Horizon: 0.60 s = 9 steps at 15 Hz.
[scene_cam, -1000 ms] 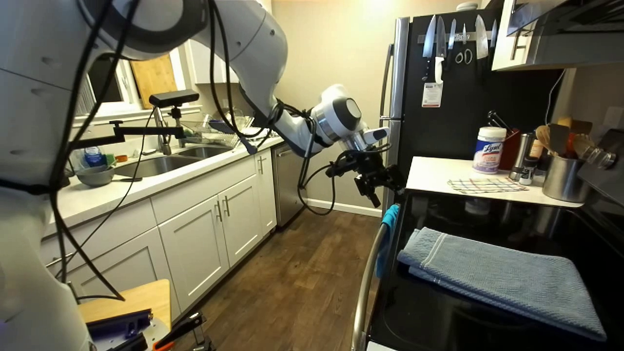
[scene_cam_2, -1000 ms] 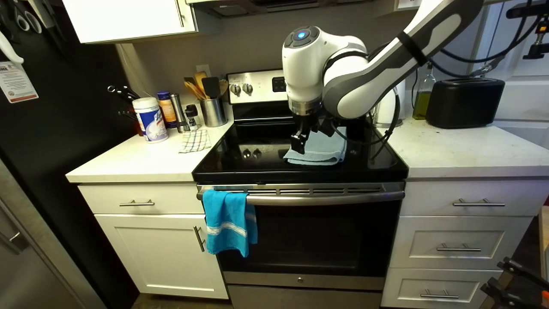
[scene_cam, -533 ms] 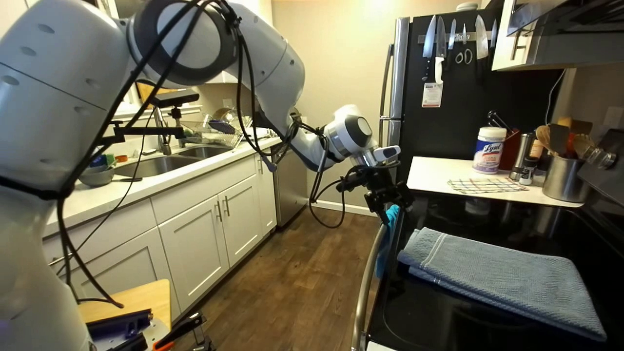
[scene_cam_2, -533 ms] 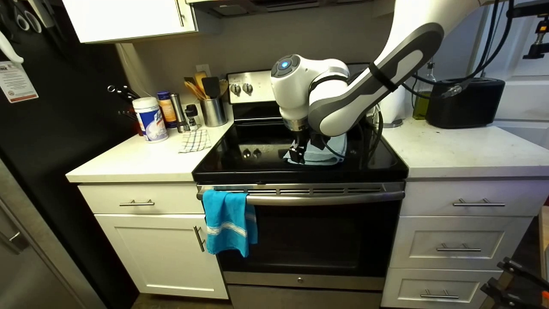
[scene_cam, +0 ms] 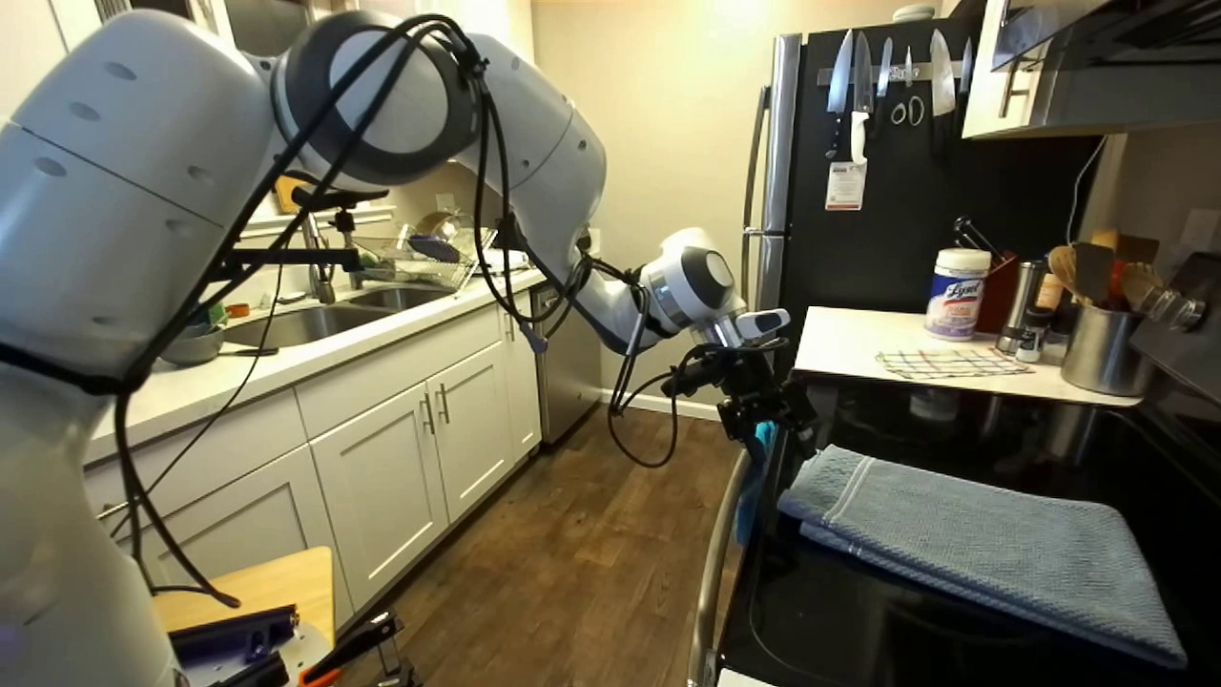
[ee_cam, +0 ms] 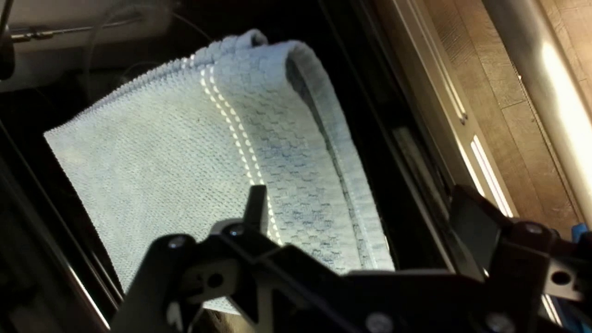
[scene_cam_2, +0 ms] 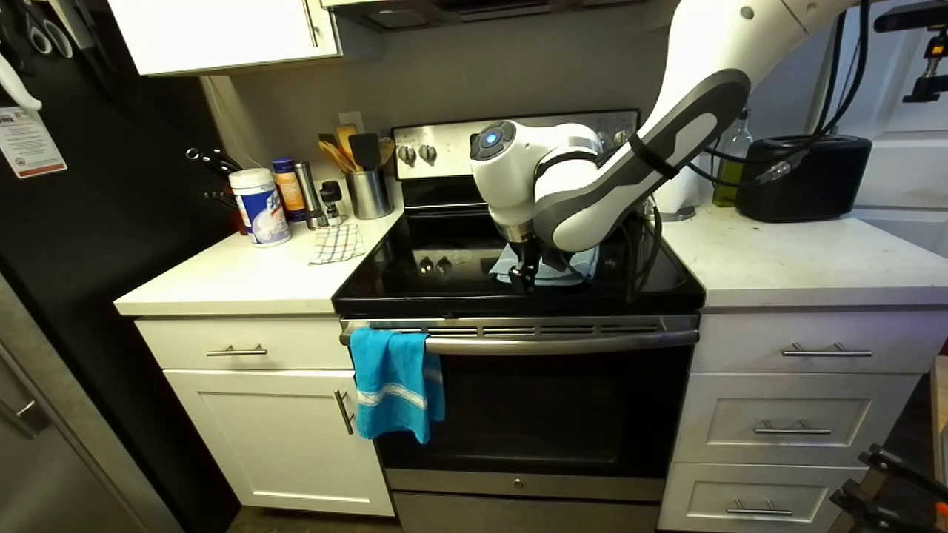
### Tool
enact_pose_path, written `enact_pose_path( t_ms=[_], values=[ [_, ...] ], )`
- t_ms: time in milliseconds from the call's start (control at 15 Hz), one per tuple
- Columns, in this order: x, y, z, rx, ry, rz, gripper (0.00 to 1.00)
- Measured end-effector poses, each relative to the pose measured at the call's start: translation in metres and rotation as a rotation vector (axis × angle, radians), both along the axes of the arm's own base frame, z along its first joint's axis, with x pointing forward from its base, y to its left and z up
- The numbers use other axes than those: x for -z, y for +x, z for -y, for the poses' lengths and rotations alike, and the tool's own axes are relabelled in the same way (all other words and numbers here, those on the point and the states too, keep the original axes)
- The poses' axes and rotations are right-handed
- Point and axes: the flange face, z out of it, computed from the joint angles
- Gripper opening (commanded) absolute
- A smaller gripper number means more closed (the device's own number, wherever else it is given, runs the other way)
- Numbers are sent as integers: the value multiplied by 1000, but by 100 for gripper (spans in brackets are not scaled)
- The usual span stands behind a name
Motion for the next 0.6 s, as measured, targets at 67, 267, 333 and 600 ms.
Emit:
enact_pose_path(
  t_ms=[67, 267, 333, 600],
  values=[
    [3, 0, 3, 3, -3, -4, 100],
    [12, 0, 11, 12, -13, -13, 100],
    [13, 0, 13, 14, -14, -12, 100],
    [12, 2, 18, 16, -14, -4, 100]
  ],
)
